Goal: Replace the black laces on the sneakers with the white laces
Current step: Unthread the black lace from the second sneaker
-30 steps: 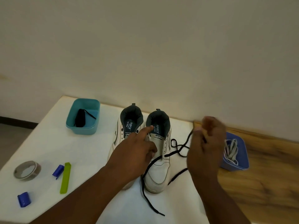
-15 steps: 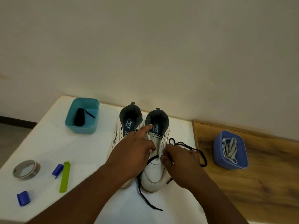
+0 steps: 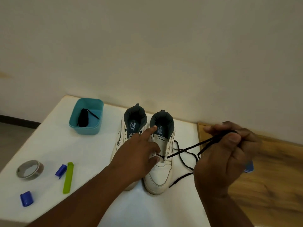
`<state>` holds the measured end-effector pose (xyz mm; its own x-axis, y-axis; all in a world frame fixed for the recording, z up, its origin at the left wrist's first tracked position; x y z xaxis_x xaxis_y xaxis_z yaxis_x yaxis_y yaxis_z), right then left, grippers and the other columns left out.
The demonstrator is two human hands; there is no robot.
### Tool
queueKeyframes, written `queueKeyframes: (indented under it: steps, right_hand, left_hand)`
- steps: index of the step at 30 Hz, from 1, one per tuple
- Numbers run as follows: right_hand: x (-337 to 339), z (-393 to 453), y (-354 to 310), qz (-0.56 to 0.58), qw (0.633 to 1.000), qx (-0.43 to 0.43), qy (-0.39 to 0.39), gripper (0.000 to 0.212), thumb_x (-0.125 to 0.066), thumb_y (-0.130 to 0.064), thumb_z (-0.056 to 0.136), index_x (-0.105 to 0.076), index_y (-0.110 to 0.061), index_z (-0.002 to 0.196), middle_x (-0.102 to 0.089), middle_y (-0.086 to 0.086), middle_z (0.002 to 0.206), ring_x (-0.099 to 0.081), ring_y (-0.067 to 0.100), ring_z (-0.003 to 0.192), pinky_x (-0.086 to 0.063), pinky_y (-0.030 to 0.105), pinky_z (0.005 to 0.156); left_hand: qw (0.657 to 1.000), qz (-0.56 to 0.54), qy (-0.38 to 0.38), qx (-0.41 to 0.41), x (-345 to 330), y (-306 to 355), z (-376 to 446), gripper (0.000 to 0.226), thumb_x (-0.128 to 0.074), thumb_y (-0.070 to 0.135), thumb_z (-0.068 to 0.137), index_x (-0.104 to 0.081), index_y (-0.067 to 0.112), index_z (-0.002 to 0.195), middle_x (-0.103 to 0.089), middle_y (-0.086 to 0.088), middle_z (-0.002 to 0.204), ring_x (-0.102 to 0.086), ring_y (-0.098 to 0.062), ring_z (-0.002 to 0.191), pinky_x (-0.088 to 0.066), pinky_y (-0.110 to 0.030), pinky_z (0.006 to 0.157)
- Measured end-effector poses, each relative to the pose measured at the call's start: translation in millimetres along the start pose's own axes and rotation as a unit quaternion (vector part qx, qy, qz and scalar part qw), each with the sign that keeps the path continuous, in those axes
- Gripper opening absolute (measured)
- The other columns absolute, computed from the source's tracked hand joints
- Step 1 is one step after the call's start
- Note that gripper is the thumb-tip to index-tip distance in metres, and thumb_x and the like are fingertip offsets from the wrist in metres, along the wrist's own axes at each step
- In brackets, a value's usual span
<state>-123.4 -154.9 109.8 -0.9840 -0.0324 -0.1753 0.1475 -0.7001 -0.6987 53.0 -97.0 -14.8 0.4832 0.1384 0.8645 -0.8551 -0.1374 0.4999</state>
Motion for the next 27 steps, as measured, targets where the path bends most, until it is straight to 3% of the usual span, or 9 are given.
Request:
queueKeyframes:
  steps: [4,7,11,13,16,18,20,23,27]
  right_hand:
    - [-3,13,-28,0.025,0.999,0.042,0.01,0.007,-0.034,-0.012,0.107,-0.039,-0.01,0.103,-0.051,0.016,0.1,-0.059,0.03,0.077,-0.052,0.039,0.072]
    - [-3,20,-44,0.029,0.998,0.056,0.027,0.033,-0.041,-0.029,0.109,-0.038,0.003,0.115,-0.05,0.025,0.103,-0.062,0.028,0.08,-0.053,0.038,0.076]
    - [-25,11,-26,-0.027,0.996,-0.045,-0.066,0.011,-0.039,-0.016,0.109,-0.05,-0.016,0.105,-0.061,0.007,0.1,-0.067,0.023,0.093,-0.055,0.035,0.082]
    - [-31,-5,-3,-0.092,0.982,-0.11,-0.126,0.016,-0.042,-0.013,0.108,-0.054,-0.021,0.102,-0.062,-0.004,0.093,-0.062,0.007,0.083,-0.052,0.024,0.072]
    - [-34,-15,18,-0.153,0.957,-0.151,-0.194,0.012,-0.048,-0.022,0.107,-0.057,-0.023,0.099,-0.062,-0.004,0.088,-0.057,0.008,0.074,-0.046,0.022,0.065]
    - [-36,-15,26,-0.17,0.937,-0.178,-0.246,0.016,-0.05,-0.024,0.106,-0.057,-0.025,0.092,-0.059,-0.003,0.077,-0.053,0.007,0.067,-0.044,0.023,0.06]
    - [-38,-17,27,-0.155,0.917,-0.217,-0.297,0.017,-0.052,-0.024,0.105,-0.06,-0.026,0.09,-0.059,0.0,0.071,-0.047,0.008,0.06,-0.041,0.028,0.056]
    - [-45,-17,9,-0.149,0.894,-0.221,-0.36,0.016,-0.057,-0.023,0.103,-0.07,-0.029,0.095,-0.063,-0.01,0.07,-0.052,0.003,0.062,-0.045,0.024,0.058]
    - [-54,-5,-32,-0.142,0.89,-0.189,-0.39,0.016,-0.061,-0.015,0.1,-0.073,-0.025,0.102,-0.074,-0.012,0.089,-0.07,0.008,0.085,-0.054,0.019,0.072]
  left_hand:
    - [0.999,0.024,-0.03,0.021,-4,2,0,0.039,-0.066,0.057,0.087,-0.065,0.042,0.122,-0.001,0.02,0.165,-0.037,-0.014,0.136,-0.043,-0.034,0.105]
    - [0.999,0.026,-0.038,0.024,-2,3,0,0.046,-0.07,0.058,0.083,-0.063,0.041,0.126,0.0,0.019,0.166,-0.037,-0.016,0.138,-0.04,-0.036,0.109]
    - [0.999,0.006,-0.04,0.035,-3,5,0,0.059,-0.07,0.055,0.084,-0.051,0.04,0.138,-0.003,0.016,0.167,-0.035,-0.018,0.141,-0.038,-0.039,0.112]
    - [0.998,-0.059,0.017,0.034,4,6,0,0.056,-0.065,0.035,0.093,-0.045,0.038,0.145,-0.019,0.014,0.164,-0.041,-0.015,0.139,-0.038,-0.03,0.11]
    - [0.972,-0.191,0.132,0.023,31,5,-3,0.053,-0.05,0.011,0.099,-0.044,0.034,0.147,-0.051,0.014,0.141,-0.061,0.003,0.099,-0.041,-0.006,0.084]
    - [0.942,-0.294,0.159,0.014,45,6,-6,0.051,-0.045,0.01,0.103,-0.044,0.032,0.148,-0.054,0.018,0.138,-0.058,0.008,0.104,-0.041,-0.004,0.087]
    - [0.906,-0.398,0.145,0.006,50,11,-7,0.045,-0.043,0.013,0.106,-0.046,0.03,0.148,-0.053,0.02,0.142,-0.047,0.01,0.128,-0.037,-0.006,0.102]
    - [0.857,-0.509,0.073,-0.015,55,29,-12,0.044,-0.043,0.028,0.105,-0.045,0.027,0.148,-0.055,0.016,0.143,-0.044,0.005,0.136,-0.036,-0.009,0.106]
    - [0.869,-0.494,0.003,-0.025,70,58,-26,0.032,-0.043,0.025,0.107,-0.058,0.028,0.135,-0.067,0.012,0.125,-0.058,-0.002,0.123,-0.047,-0.02,0.102]
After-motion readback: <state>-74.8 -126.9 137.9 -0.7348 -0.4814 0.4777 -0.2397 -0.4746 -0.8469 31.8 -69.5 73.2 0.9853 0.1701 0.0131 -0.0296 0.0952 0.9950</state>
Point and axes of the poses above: each hand's wrist, its own z-axis towards the middle knuckle, its own x-axis out of the back of the hand, y = z × x, the point moved 8 cm from there along z, towards the middle knuckle
